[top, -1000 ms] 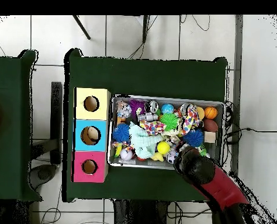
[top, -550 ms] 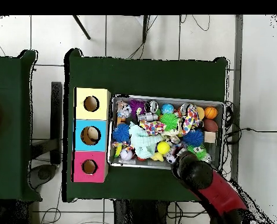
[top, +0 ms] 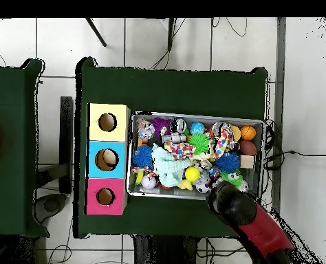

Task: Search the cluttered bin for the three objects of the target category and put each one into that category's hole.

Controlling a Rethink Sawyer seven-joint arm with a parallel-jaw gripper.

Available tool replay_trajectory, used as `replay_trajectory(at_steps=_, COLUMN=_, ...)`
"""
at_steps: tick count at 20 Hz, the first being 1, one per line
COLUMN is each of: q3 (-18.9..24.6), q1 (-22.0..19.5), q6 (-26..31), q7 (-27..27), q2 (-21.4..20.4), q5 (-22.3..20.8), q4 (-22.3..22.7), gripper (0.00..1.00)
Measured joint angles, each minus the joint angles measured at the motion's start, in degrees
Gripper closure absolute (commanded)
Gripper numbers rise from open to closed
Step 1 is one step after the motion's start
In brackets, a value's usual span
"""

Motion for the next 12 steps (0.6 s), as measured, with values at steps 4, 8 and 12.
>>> replay_trajectory(at_steps=4, q3=0.0, q1=-0.87, q6=-0.01, q7=0.0, q2=2.04, q5=0.01, q4=-0.1, gripper=0.0)
replay_trajectory(at_steps=8, q3=0.03, q1=-0.95, q6=-0.04, q7=0.0, q2=3.67, q5=0.02, q4=-0.12, gripper=0.0)
replay_trajectory(at_steps=12, q3=0.22, q1=-0.95, q6=-0.38, q7=0.0, q2=4.6, q5=0.05, q4=-0.27, gripper=0.0)
